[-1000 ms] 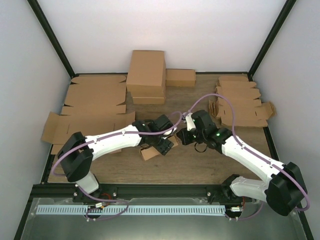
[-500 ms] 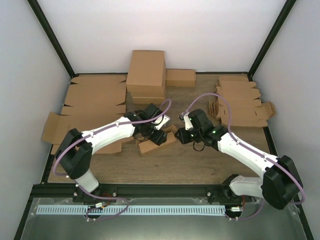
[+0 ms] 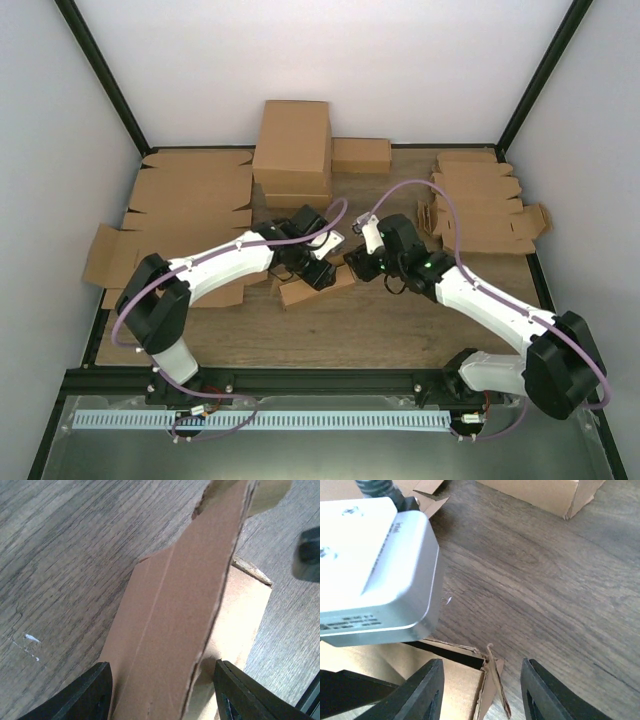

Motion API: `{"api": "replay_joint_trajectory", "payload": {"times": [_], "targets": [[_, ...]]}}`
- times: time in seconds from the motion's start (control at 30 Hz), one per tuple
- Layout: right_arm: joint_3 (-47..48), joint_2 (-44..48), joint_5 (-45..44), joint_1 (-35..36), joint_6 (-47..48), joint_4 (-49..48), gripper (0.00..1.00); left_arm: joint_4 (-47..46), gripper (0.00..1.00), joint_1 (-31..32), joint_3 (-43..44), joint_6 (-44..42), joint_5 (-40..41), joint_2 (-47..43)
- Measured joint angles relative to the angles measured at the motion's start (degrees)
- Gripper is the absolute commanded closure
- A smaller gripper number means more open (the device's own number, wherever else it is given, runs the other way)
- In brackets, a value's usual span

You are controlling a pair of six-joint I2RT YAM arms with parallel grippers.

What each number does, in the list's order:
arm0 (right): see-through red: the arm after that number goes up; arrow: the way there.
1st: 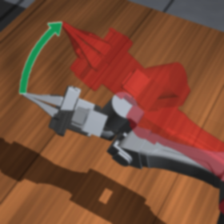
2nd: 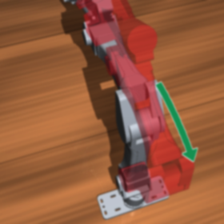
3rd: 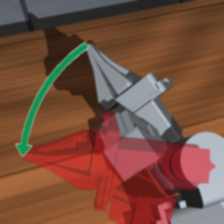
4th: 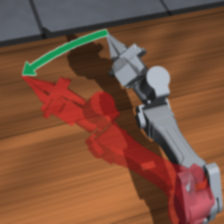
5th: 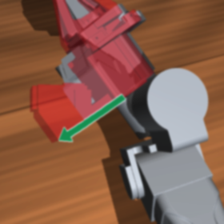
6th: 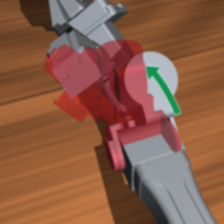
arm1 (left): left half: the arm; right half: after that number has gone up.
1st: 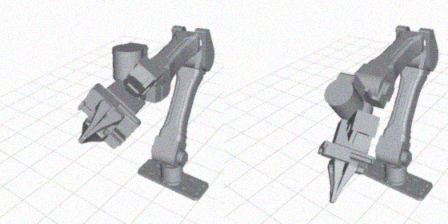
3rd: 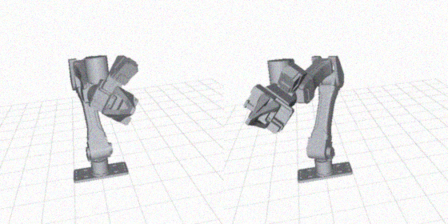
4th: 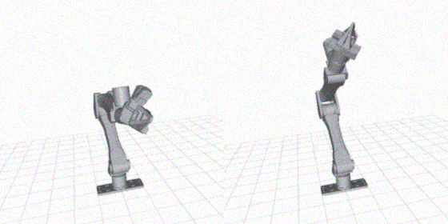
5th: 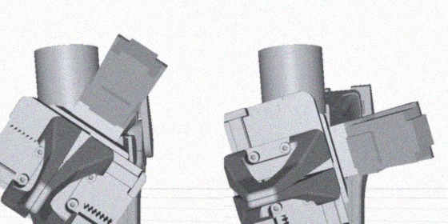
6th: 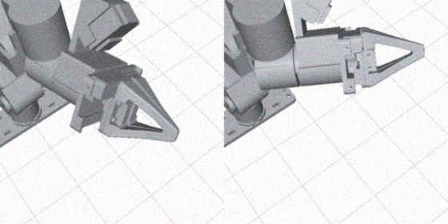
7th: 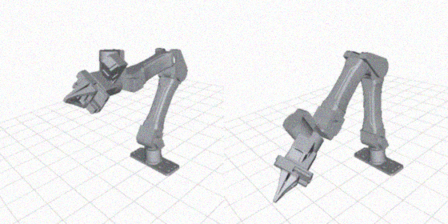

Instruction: Fold the paper box

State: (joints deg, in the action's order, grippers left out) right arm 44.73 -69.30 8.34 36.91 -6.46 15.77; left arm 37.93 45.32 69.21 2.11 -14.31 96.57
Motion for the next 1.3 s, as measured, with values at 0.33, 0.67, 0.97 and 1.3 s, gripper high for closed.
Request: {"api": "replay_joint_trajectory", "payload": {"times": [0.33, 0.67, 0.97, 1.3], "targets": [[0.0, -3.6, -1.4, 0.0, 3.0, -1.9, 0.62, 1.4, 0.44, 0.0, 1.6, -1.0, 1.1, 1.0], [-0.2, -4.8, -1.8, 0.0, 2.6, -1.7, 0.75, 2.0, 0.44, 0.0, 2.3, -1.4, 2.4, 1.2], [-0.2, -5.9, 0.6, 0.0, 0.2, -0.1, 0.99, 2.0, 0.43, 0.0, 2.5, -1.5, 4.2, 1.3], [0.3, -5.6, 2.4, 0.0, -2.9, 1.6, 0.99, 2.4, 0.37, 0.1, 3.2, -1.5, 6.4, 1.7]]}}
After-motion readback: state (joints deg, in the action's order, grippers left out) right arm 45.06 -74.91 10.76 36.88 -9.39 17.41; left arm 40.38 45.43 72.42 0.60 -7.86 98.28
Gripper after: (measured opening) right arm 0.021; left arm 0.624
